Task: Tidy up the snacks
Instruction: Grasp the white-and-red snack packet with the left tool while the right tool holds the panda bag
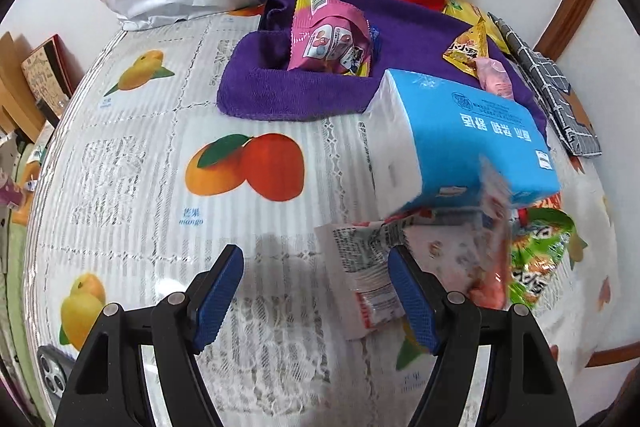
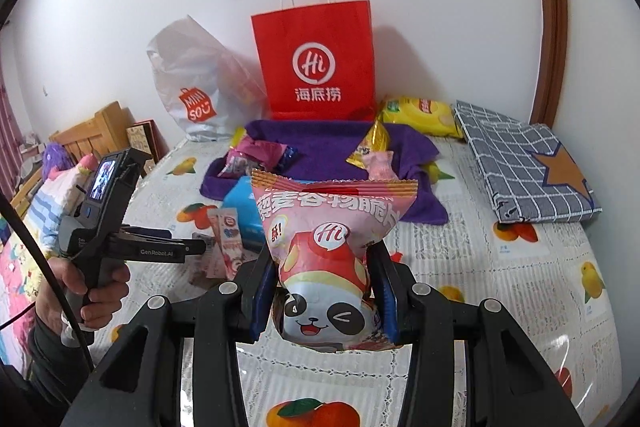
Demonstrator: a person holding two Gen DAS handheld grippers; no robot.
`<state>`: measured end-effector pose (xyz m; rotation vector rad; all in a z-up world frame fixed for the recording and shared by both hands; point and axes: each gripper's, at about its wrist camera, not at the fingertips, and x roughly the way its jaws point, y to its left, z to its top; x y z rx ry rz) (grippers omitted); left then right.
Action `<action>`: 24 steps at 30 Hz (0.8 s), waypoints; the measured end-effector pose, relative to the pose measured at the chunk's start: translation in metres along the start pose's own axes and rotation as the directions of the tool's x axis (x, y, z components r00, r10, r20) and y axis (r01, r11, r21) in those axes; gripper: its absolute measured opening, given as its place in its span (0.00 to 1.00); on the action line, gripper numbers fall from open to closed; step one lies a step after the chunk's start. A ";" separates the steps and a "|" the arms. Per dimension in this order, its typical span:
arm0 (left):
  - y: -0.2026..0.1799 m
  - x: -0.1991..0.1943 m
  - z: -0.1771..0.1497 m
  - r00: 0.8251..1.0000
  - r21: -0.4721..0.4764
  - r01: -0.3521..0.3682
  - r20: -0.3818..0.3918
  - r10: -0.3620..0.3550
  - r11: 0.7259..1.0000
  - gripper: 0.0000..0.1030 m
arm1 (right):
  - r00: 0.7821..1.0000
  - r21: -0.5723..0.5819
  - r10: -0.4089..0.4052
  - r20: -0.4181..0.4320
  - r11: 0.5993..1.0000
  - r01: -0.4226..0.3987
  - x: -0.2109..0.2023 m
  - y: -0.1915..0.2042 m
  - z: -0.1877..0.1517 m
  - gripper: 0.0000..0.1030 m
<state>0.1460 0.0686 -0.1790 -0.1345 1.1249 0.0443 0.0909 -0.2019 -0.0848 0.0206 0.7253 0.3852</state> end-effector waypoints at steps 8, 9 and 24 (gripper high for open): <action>-0.021 0.014 0.001 0.999 0.053 0.026 -0.020 -0.025 0.998 0.71 | 0.999 0.023 0.001 -0.032 1.000 0.000 0.017 -0.009 -0.006 0.42; -0.025 0.017 -0.001 0.999 0.065 0.024 -0.028 -0.022 0.998 0.71 | 0.999 0.025 -0.001 -0.037 1.000 0.002 0.019 -0.010 -0.007 0.42; -0.046 0.014 -0.017 0.998 0.151 -0.037 0.053 0.029 0.988 0.45 | 0.996 0.060 -0.022 -0.085 0.998 0.027 0.036 -0.028 -0.021 0.42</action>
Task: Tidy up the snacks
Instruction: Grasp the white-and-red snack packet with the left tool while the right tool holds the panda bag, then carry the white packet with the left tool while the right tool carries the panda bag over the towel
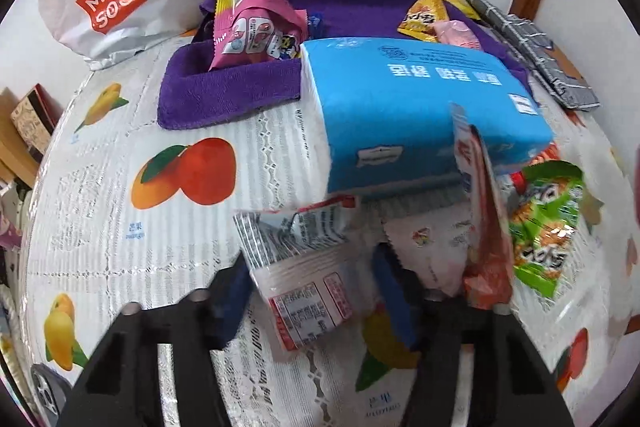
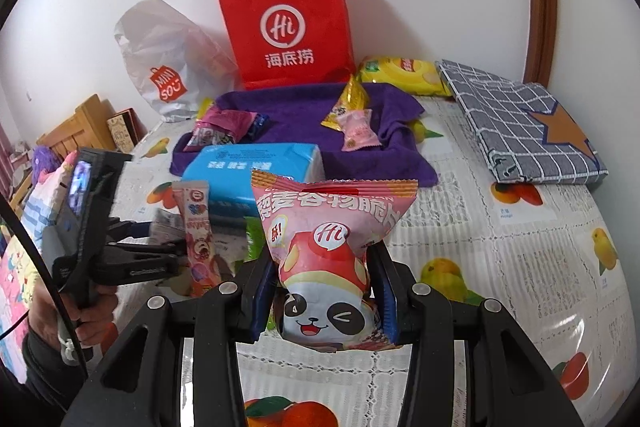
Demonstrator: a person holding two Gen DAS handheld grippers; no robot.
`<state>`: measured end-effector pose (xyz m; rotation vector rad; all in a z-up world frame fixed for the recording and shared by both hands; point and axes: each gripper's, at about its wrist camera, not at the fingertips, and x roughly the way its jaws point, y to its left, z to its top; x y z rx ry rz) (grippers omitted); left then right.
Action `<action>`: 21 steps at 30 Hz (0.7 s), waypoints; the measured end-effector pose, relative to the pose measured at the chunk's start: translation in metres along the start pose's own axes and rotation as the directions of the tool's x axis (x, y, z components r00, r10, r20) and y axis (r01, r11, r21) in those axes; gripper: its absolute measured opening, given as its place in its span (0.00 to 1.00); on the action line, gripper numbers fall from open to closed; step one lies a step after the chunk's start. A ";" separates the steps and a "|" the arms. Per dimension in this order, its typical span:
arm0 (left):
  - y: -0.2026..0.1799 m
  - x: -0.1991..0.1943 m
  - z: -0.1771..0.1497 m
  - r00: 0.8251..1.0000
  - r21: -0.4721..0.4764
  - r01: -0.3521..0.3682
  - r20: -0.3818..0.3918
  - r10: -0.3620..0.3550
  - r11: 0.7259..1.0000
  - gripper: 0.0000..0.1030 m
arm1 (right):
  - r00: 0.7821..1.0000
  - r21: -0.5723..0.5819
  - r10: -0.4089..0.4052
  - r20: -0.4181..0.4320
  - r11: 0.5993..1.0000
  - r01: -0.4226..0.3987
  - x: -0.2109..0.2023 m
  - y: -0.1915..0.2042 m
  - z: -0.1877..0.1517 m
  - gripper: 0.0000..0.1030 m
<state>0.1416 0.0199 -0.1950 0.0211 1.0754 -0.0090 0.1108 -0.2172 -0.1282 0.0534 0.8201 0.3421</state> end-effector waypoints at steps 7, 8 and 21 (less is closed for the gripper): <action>0.015 -0.017 0.001 0.997 -0.032 0.073 0.020 -0.073 0.997 0.25 | 1.000 0.017 -0.019 -0.012 1.000 0.019 0.005 -0.004 -0.004 0.42; 0.018 -0.019 0.000 0.997 -0.034 0.074 0.024 -0.073 0.997 0.25 | 1.000 0.015 -0.020 -0.012 1.000 0.020 0.005 -0.003 -0.004 0.42; 0.031 -0.057 0.000 0.988 -0.038 0.117 0.107 -0.113 0.992 0.20 | 0.999 -0.019 -0.029 0.020 0.999 0.029 -0.003 0.009 0.009 0.42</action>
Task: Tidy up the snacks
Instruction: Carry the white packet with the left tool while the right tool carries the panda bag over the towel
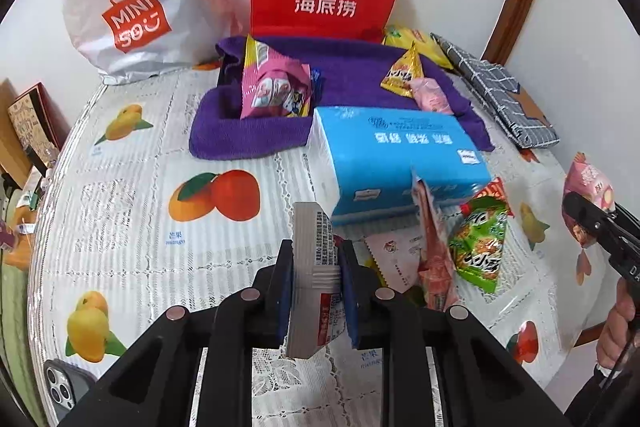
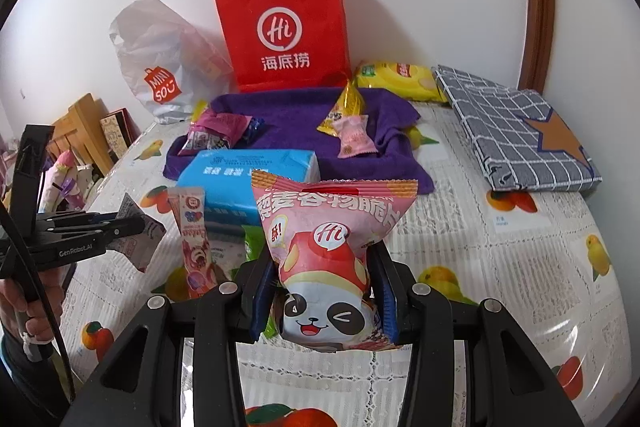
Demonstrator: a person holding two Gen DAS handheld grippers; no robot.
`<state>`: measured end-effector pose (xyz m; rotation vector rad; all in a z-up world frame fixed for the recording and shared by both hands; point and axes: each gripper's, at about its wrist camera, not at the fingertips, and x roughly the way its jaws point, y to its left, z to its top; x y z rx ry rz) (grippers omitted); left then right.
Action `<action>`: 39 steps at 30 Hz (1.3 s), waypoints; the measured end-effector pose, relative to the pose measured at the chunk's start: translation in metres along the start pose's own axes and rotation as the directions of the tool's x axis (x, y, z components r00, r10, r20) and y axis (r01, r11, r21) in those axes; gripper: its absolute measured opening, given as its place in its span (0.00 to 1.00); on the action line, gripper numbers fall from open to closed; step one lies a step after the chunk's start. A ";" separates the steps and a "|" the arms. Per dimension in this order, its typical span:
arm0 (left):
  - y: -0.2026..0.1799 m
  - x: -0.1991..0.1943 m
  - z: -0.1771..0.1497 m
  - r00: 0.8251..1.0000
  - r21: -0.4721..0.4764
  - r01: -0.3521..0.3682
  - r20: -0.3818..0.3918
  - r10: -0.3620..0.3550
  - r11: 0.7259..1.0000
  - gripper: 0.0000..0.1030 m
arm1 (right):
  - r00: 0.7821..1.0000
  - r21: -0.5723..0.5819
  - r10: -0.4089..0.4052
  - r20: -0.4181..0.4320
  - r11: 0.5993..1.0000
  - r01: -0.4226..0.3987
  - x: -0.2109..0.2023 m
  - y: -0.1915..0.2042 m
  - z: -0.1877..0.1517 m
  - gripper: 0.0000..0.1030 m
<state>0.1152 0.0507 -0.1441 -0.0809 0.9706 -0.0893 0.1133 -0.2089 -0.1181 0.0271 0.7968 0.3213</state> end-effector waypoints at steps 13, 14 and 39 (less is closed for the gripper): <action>-0.016 -0.036 0.037 0.994 0.014 0.082 0.068 -0.083 0.997 0.20 | 0.999 -0.041 0.012 0.033 0.999 -0.011 0.002 0.018 0.037 0.42; -0.019 -0.038 0.041 0.993 0.017 0.087 0.076 -0.088 0.996 0.20 | 0.999 -0.041 0.025 0.039 0.999 -0.023 0.003 0.021 0.042 0.42; -0.023 0.000 0.195 0.982 -0.018 0.086 0.168 -0.082 0.996 0.20 | 0.997 -0.049 0.034 0.073 0.998 -0.031 0.092 0.016 0.186 0.42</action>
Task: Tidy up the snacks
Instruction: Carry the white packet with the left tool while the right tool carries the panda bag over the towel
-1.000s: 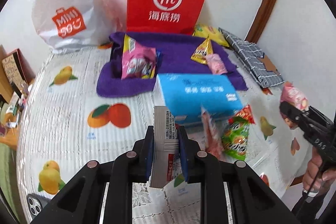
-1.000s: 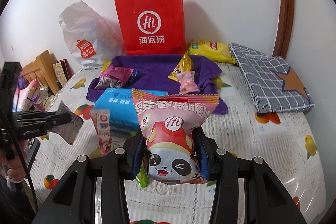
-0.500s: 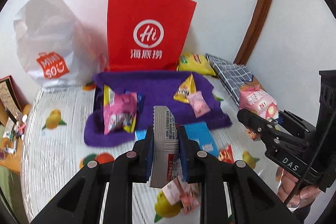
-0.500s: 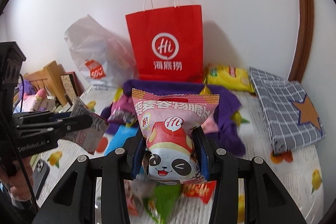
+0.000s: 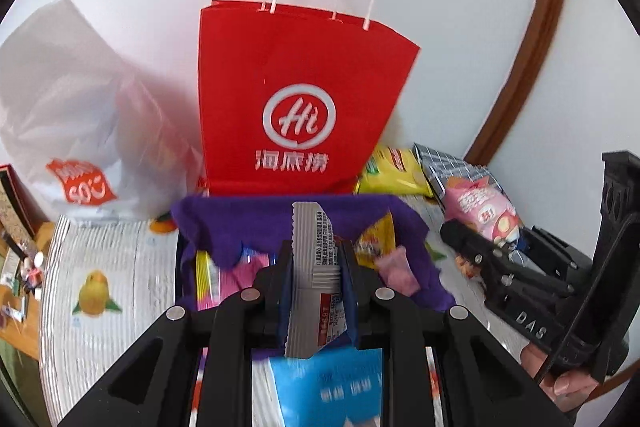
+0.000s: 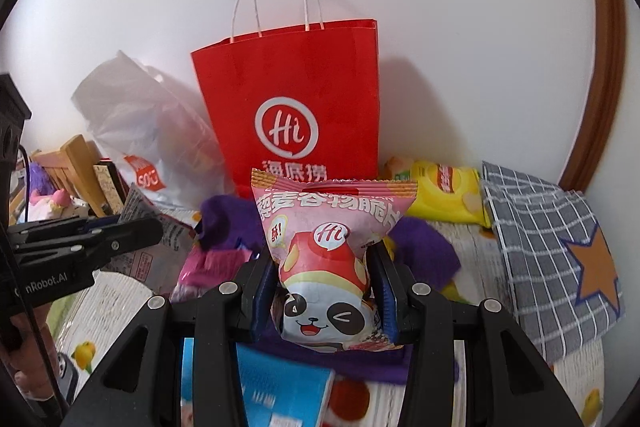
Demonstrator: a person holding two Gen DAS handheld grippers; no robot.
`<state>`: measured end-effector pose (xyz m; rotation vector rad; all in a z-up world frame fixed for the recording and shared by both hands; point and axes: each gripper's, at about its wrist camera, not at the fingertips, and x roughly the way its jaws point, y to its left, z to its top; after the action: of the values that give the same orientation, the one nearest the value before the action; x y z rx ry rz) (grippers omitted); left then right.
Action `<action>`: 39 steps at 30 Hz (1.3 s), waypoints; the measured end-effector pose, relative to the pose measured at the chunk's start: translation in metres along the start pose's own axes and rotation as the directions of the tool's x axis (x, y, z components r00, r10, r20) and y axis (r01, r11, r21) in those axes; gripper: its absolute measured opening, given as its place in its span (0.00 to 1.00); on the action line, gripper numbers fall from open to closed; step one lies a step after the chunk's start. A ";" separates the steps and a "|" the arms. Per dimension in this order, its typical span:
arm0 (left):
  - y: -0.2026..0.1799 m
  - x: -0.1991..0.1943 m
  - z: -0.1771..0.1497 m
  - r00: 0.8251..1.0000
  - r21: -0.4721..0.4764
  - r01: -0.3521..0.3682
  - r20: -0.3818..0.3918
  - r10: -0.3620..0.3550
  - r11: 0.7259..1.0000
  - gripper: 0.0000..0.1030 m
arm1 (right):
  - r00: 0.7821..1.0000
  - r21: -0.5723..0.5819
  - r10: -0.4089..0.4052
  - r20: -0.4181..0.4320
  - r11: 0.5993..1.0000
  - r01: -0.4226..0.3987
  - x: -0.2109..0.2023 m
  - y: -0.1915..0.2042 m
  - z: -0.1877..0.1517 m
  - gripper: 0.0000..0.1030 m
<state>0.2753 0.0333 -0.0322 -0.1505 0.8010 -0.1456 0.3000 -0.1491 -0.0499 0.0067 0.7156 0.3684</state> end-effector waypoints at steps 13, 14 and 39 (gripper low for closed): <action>0.047 0.051 0.017 0.996 -0.053 -0.060 -0.066 0.057 0.997 0.20 | 0.988 0.029 0.011 -0.151 1.000 -0.006 0.080 -0.035 -0.008 0.42; 0.051 0.052 0.018 0.996 -0.064 -0.058 -0.072 0.053 0.996 0.20 | 0.988 0.035 0.006 -0.157 0.999 0.000 0.082 -0.038 -0.010 0.42; 0.062 0.045 0.020 0.998 -0.121 -0.020 -0.069 0.012 0.992 0.20 | 0.962 -0.051 -0.007 -0.274 0.999 -0.007 0.117 -0.018 -0.029 0.42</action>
<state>0.3252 0.0876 -0.0617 -0.2550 0.8796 -0.0872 0.3680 -0.1309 -0.1492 -0.0947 0.9800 0.3919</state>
